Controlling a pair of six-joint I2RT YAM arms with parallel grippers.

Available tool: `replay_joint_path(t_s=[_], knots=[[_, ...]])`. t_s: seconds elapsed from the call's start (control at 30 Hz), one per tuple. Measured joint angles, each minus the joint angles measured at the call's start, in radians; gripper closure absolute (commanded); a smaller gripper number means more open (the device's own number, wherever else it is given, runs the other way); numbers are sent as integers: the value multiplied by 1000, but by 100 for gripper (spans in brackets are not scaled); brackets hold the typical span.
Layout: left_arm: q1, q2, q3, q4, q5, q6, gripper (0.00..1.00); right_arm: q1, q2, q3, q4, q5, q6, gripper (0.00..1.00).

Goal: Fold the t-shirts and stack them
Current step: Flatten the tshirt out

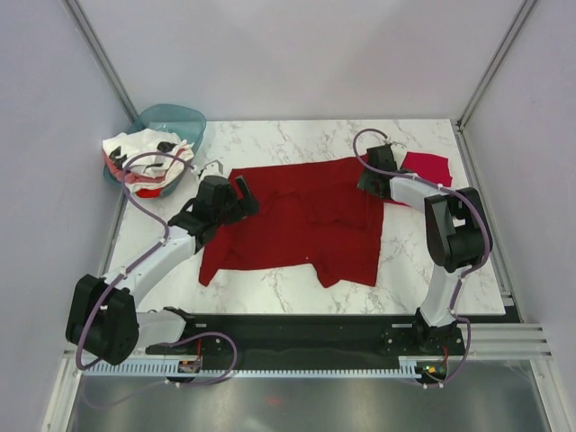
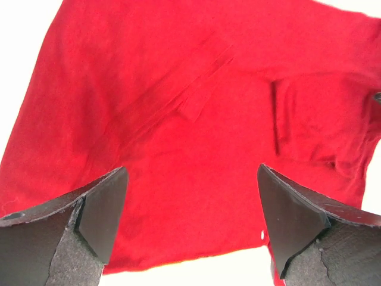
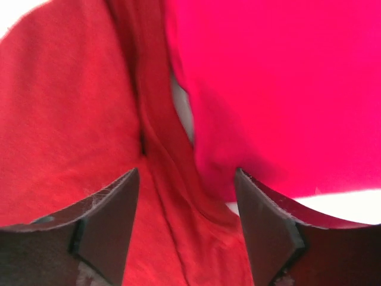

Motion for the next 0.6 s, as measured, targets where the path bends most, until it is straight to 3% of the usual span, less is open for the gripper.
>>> replay_joint_path(t_s=[0.13,0.37,0.6], knots=[[5,3,-39,72,19,32,9,-18,37,47,42,-55,2,38],[-17,-142,-119,148,32,55,8,-57,55,58,131,-122,24,38],[-18,-192,-127,183,32,62,8,-98,60,52,154,-163,62,55]])
